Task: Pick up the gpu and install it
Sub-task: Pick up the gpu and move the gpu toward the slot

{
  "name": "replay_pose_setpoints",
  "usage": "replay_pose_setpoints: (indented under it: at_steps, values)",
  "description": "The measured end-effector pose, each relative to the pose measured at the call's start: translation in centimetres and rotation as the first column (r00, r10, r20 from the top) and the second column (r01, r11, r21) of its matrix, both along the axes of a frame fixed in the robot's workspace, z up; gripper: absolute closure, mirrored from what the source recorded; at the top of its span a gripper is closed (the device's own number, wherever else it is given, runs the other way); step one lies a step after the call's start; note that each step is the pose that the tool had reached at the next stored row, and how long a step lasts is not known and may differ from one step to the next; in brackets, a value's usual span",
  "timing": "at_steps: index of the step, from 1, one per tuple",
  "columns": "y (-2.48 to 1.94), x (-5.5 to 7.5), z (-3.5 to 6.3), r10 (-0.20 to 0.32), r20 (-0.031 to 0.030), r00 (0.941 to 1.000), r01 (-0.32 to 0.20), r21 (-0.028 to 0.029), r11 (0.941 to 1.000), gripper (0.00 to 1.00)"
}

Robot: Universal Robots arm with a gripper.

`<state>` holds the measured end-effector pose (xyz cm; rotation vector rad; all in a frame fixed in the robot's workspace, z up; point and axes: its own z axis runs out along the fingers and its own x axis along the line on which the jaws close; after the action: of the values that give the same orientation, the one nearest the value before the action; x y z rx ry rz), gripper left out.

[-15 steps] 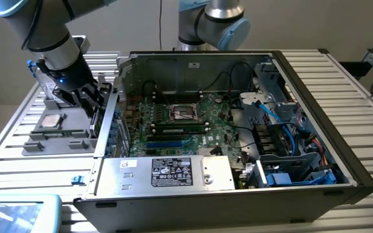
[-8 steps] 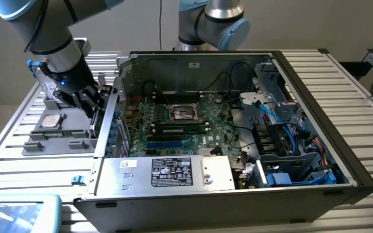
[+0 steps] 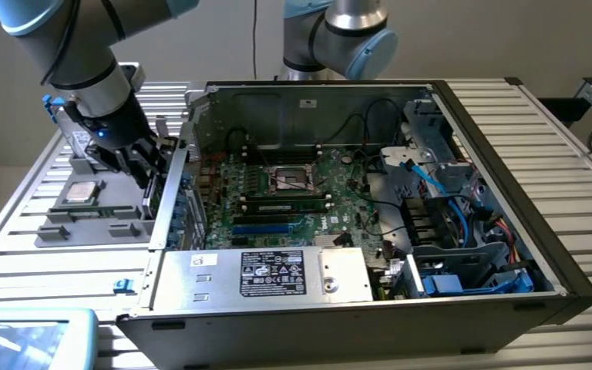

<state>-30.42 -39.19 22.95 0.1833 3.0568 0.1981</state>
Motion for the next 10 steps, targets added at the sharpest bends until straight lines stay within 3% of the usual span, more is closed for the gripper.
replay_pose_setpoints:
  at_steps: [10]
  values:
    - [0.0, 0.03, -0.1, 0.0, -0.0016, 1.0, 0.0, 0.0002, 1.0, 0.54]
